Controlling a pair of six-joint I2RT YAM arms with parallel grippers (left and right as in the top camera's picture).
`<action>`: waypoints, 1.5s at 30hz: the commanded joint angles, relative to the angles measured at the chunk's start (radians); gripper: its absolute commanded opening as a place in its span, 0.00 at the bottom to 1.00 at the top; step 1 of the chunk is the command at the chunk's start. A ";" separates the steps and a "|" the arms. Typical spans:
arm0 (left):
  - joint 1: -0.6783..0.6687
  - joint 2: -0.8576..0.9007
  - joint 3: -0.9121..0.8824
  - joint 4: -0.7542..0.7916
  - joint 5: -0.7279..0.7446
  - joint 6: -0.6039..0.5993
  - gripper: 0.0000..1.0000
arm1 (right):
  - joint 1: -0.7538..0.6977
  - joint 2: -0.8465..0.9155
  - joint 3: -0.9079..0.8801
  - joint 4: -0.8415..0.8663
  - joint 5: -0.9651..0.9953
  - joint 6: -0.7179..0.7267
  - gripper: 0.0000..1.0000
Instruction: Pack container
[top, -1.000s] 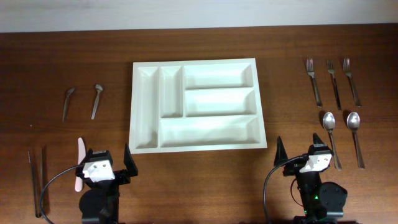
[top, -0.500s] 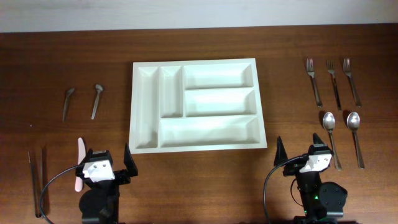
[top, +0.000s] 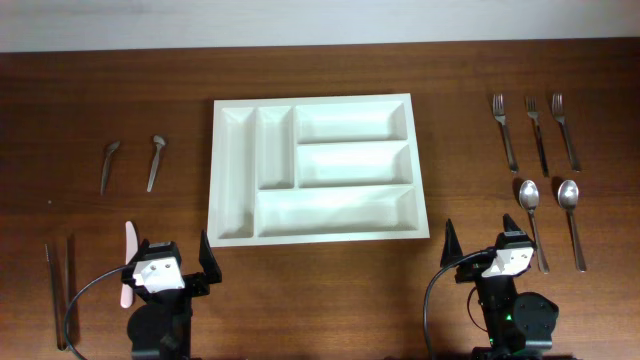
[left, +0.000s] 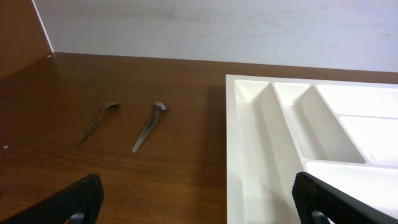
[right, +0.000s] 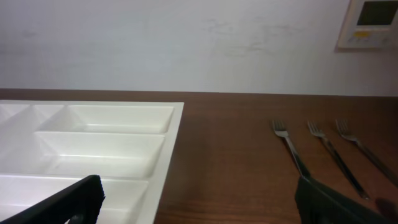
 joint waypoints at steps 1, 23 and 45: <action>-0.003 -0.010 -0.006 0.003 0.011 0.012 0.99 | 0.006 -0.010 -0.005 -0.006 0.033 -0.019 0.99; -0.003 -0.010 -0.006 0.003 0.011 0.012 0.99 | 0.009 0.009 0.130 -0.040 -0.172 0.160 0.99; -0.003 -0.010 -0.006 0.003 0.011 0.012 0.99 | 0.005 1.291 1.619 -1.318 0.085 -0.071 0.99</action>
